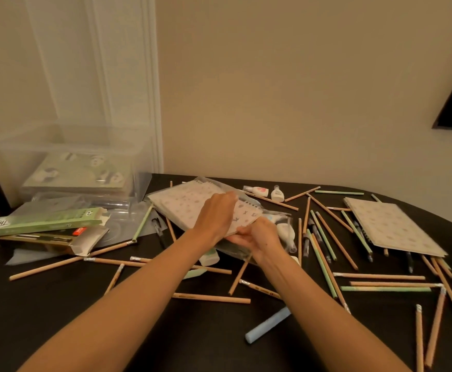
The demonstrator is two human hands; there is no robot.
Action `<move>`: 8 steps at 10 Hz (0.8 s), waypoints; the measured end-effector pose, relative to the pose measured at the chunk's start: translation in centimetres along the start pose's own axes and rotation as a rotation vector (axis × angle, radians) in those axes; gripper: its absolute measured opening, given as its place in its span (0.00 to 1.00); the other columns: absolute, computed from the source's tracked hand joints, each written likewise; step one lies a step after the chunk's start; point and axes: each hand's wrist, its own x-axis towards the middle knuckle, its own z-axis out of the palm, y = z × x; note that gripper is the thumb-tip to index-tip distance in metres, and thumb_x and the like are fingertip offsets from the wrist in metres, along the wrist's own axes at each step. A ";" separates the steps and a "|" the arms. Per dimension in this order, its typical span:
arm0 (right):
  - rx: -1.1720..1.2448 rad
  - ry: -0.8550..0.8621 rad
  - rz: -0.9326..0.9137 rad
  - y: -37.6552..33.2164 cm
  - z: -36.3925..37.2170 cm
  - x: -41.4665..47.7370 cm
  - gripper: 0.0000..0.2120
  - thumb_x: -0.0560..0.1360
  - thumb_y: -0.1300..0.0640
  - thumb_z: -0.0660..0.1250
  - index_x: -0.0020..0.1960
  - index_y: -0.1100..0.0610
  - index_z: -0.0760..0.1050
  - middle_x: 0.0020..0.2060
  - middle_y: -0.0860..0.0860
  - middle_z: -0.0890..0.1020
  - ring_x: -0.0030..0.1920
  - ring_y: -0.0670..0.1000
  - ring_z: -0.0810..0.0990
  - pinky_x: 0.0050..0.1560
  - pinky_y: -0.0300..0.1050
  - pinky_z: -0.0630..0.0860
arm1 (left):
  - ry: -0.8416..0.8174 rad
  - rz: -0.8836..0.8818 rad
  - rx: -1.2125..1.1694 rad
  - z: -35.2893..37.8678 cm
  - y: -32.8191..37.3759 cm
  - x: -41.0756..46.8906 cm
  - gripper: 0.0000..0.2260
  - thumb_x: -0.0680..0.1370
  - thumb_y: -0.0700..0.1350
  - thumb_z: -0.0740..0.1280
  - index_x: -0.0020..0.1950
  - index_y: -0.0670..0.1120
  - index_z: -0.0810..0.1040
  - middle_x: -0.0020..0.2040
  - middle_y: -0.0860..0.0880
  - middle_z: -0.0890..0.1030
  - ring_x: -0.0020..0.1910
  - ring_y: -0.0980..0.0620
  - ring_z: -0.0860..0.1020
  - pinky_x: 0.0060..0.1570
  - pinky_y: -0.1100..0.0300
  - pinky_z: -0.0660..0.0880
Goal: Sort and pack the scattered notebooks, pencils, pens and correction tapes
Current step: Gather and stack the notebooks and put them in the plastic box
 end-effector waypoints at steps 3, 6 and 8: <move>-0.136 -0.017 -0.015 -0.4 -2.0 -1.1 0.15 0.73 0.77 0.54 0.52 0.65 0.74 0.45 0.61 0.81 0.38 0.57 0.83 0.34 0.48 0.81 | -0.092 0.052 -0.029 1.0 1.4 0.0 0.10 0.81 0.41 0.56 0.53 0.41 0.76 0.50 0.43 0.80 0.48 0.45 0.76 0.46 0.55 0.69; -0.420 0.143 -0.144 0.3 0.7 1.8 0.08 0.78 0.63 0.58 0.57 0.61 0.70 0.44 0.54 0.74 0.50 0.52 0.77 0.48 0.42 0.73 | -0.152 0.095 -0.233 0.3 2.2 -0.1 0.10 0.79 0.41 0.59 0.49 0.41 0.80 0.48 0.42 0.81 0.47 0.45 0.76 0.42 0.59 0.65; -0.312 0.019 -0.111 0.7 0.7 1.5 0.09 0.78 0.66 0.57 0.41 0.58 0.71 0.36 0.53 0.76 0.38 0.51 0.78 0.40 0.44 0.78 | -0.194 -0.015 -0.448 0.5 1.3 -0.5 0.13 0.80 0.44 0.59 0.55 0.42 0.81 0.52 0.44 0.82 0.51 0.50 0.77 0.51 0.61 0.68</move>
